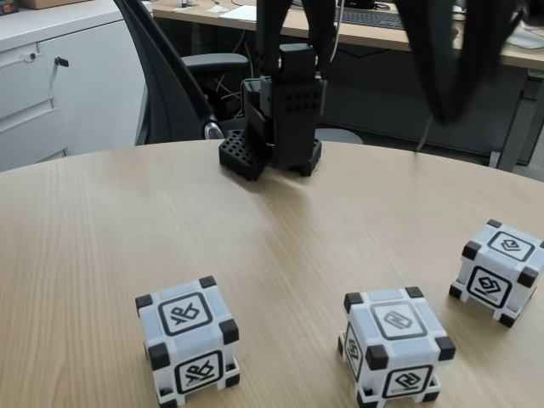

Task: Stack cubes from left to right.

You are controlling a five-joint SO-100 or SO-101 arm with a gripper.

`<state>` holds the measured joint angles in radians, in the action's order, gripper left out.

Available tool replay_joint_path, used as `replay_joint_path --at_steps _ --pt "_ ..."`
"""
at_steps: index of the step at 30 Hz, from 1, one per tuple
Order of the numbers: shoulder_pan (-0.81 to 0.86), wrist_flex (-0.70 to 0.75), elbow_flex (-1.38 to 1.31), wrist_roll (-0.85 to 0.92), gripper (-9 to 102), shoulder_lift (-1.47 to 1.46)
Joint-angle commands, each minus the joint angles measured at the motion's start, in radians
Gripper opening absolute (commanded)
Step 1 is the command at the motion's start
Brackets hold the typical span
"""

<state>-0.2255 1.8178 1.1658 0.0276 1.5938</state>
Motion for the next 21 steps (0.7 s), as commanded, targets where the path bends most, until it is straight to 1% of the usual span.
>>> replay_joint_path --at_steps 1,9,14,21 --pt "-0.018 0.014 -0.038 0.017 0 -0.048" --pt "-0.103 0.014 -0.043 0.064 0 -0.118" --pt "-0.166 0.014 -0.037 0.055 0 -0.127" --pt "-0.186 0.009 -0.044 0.04 0 -0.241"
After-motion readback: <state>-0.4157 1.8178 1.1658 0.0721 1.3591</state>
